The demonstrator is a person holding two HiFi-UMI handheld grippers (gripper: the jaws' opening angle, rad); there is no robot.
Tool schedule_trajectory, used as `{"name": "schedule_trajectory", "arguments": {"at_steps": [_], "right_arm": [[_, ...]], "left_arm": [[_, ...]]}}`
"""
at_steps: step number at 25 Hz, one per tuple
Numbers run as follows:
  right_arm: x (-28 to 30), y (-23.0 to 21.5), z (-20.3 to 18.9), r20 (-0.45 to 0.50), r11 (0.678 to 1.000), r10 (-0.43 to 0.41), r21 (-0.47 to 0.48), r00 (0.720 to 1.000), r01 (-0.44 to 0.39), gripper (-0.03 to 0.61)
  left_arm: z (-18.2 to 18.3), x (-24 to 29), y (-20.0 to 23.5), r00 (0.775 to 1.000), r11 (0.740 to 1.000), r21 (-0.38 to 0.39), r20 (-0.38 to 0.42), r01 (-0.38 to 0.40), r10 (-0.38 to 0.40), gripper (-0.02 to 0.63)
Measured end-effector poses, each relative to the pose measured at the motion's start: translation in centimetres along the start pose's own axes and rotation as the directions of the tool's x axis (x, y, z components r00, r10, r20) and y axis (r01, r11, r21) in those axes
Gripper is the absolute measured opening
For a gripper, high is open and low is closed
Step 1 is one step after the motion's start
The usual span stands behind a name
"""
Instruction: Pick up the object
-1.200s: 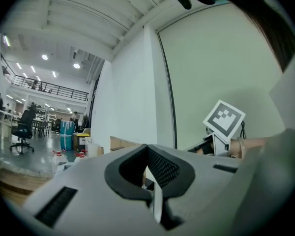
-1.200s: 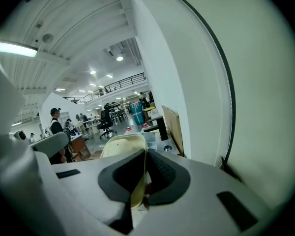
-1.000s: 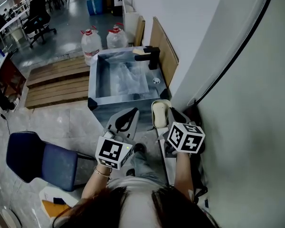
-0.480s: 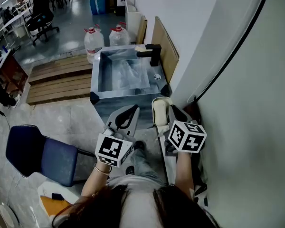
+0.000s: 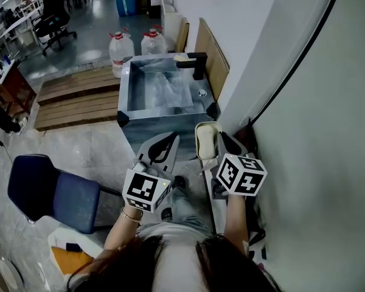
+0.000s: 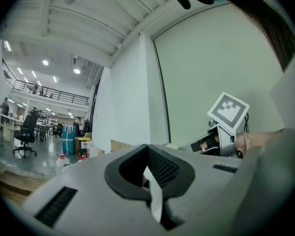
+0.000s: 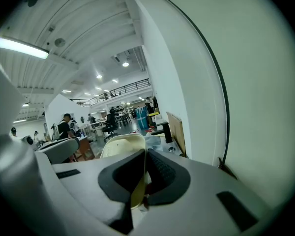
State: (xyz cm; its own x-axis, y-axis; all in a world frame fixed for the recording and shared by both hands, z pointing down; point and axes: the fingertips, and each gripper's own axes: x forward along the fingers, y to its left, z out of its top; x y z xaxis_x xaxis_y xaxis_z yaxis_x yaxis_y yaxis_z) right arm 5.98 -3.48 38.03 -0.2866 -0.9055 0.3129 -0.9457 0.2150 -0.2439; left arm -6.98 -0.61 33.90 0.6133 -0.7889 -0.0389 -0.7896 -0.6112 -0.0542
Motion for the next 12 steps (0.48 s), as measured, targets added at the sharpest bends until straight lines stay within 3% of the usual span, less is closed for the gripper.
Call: {"name": "schedule_trajectory", "arguments": {"at_steps": [12], "right_arm": [[-1.9, 0.9, 0.0, 0.018, 1.0, 0.0, -0.009, 1.0, 0.0, 0.034]], "left_arm": [[-0.1, -1.4, -0.8, 1.0, 1.0, -0.003, 0.013, 0.003, -0.003, 0.008]]}}
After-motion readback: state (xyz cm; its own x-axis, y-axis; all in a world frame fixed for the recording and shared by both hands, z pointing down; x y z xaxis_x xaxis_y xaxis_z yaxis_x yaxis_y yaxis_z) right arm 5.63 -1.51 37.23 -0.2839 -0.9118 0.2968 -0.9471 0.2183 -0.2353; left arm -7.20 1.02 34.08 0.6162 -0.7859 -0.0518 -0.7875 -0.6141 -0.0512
